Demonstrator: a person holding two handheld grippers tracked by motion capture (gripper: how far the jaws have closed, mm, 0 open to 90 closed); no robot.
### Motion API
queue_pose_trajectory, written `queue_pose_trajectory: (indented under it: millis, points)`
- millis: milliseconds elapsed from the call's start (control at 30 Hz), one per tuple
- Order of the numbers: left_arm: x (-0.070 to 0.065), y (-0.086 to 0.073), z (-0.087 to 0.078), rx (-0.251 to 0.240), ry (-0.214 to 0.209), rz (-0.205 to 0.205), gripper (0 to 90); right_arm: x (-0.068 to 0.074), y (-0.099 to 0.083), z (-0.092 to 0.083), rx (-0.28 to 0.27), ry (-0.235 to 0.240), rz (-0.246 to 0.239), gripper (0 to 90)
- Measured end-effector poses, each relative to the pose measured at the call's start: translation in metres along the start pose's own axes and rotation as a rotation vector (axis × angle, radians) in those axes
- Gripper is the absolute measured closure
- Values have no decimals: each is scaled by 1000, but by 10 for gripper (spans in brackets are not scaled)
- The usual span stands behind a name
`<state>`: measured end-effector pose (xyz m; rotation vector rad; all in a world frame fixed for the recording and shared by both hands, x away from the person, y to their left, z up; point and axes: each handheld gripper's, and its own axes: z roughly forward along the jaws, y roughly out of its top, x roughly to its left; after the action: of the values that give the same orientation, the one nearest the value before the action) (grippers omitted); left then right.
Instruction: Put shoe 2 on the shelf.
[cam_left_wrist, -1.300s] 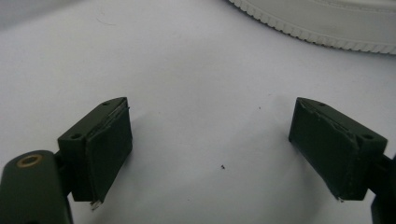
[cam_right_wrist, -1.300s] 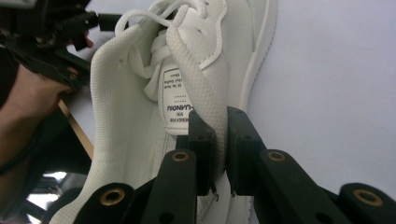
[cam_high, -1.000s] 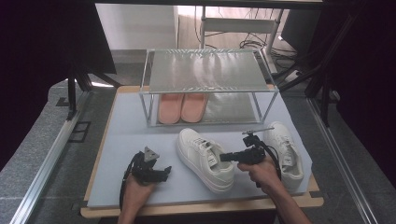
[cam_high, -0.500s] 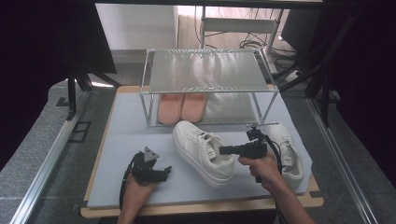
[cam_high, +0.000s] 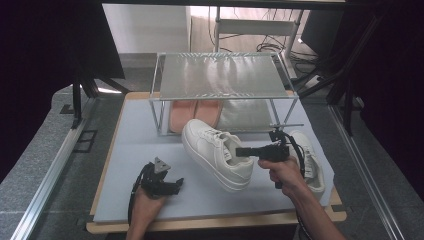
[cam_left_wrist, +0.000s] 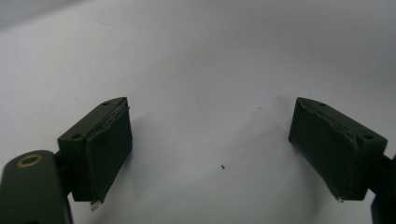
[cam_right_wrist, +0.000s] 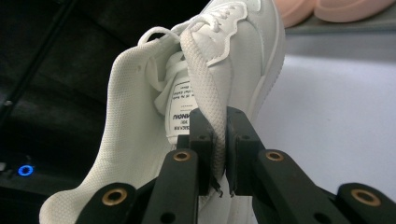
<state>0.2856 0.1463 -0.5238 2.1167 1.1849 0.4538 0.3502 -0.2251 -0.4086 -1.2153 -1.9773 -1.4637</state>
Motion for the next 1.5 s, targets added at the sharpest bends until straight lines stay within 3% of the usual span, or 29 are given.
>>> queue_pose_trajectory:
  millis: [367, 1233, 1500]
  points:
    - [0, 0, 0, 2, -2, 0, 134, 9, 13, -1, -31, 77, 25, 834]
    - [0, 0, 0, -2, -3, -6, 135, 36, 60, -2, -120, 160, 30, 833]
    - [0, 0, 0, -2, -3, -6, 135, 40, 79, -1, -171, 159, 41, 833]
